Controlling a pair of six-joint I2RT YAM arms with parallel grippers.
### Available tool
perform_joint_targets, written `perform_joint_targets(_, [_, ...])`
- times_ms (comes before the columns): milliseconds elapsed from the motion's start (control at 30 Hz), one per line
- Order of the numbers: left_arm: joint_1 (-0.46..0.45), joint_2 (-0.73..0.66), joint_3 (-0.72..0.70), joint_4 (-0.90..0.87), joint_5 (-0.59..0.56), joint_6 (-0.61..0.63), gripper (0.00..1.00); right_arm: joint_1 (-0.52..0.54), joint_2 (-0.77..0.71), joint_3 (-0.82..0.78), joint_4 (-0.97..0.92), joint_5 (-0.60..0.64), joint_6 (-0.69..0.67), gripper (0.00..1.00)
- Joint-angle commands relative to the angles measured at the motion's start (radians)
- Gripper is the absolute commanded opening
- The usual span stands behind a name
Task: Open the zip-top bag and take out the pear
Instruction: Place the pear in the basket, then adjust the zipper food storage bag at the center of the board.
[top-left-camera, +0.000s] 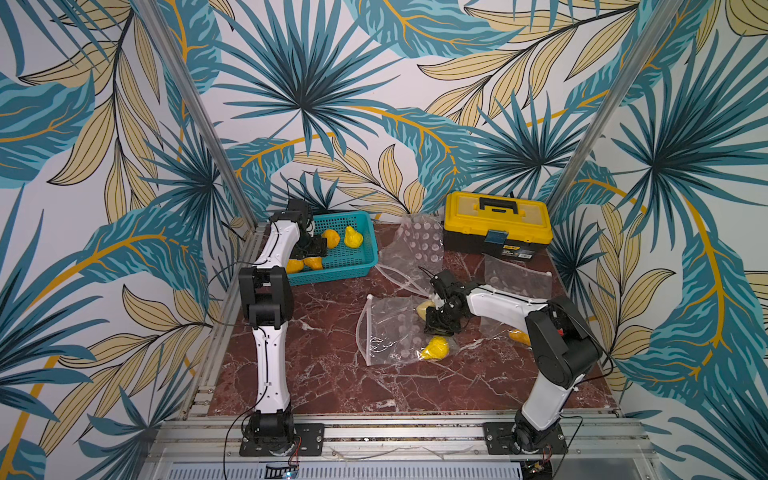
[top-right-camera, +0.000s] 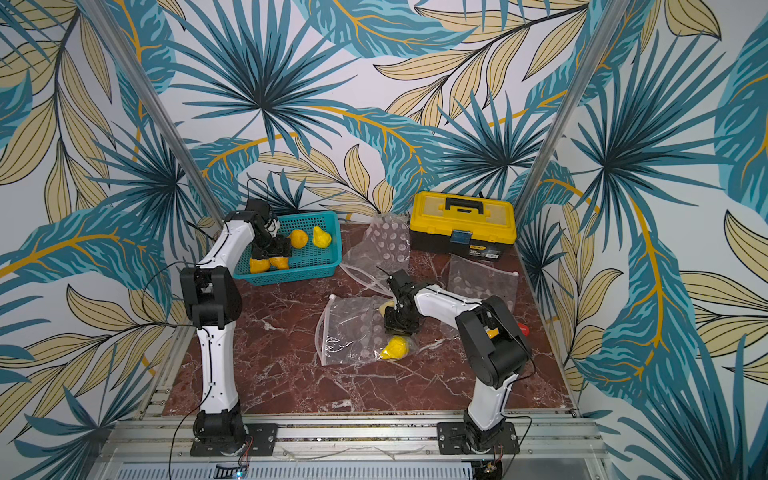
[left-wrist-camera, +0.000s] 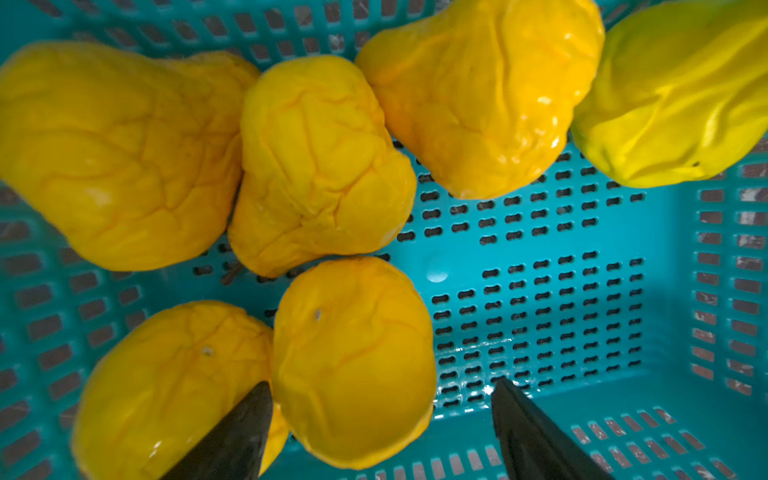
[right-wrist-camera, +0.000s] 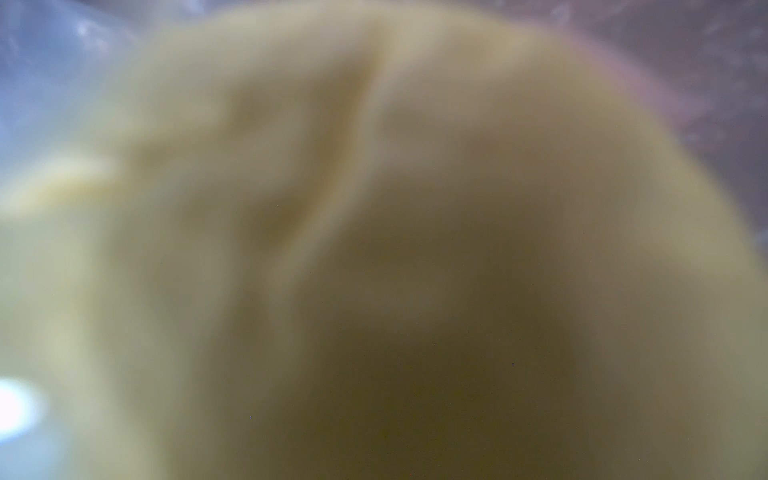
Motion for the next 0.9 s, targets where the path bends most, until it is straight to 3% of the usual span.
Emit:
perform_joint_targets(0, [0.008, -0.124, 0.004, -0.009, 0.017, -0.005, 0.84, 0.003, -0.035, 0.006, -0.042, 0.020, 0.007, 0.36])
perform_joint_targets(200, [-0.027, -0.304, -0.204, -0.009, 0.158, -0.065, 0.72, 0.002, -0.068, 0.027, -0.064, 0.036, 0.001, 0.41])
perform_joint_targets(333, [-0.113, -0.456, -0.444, 0.050, 0.170, -0.070, 0.67, 0.003, -0.091, 0.043, -0.078, 0.042, -0.006, 0.41])
perform_joint_targets(567, [-0.176, -0.725, -0.893, 0.267, 0.329, -0.200, 0.54, 0.002, -0.138, 0.056, -0.116, 0.055, -0.020, 0.41])
perform_joint_targets(867, [-0.311, -0.836, -1.184, 0.421, 0.403, -0.323, 0.41, 0.001, -0.231, 0.062, -0.197, 0.101, -0.038, 0.42])
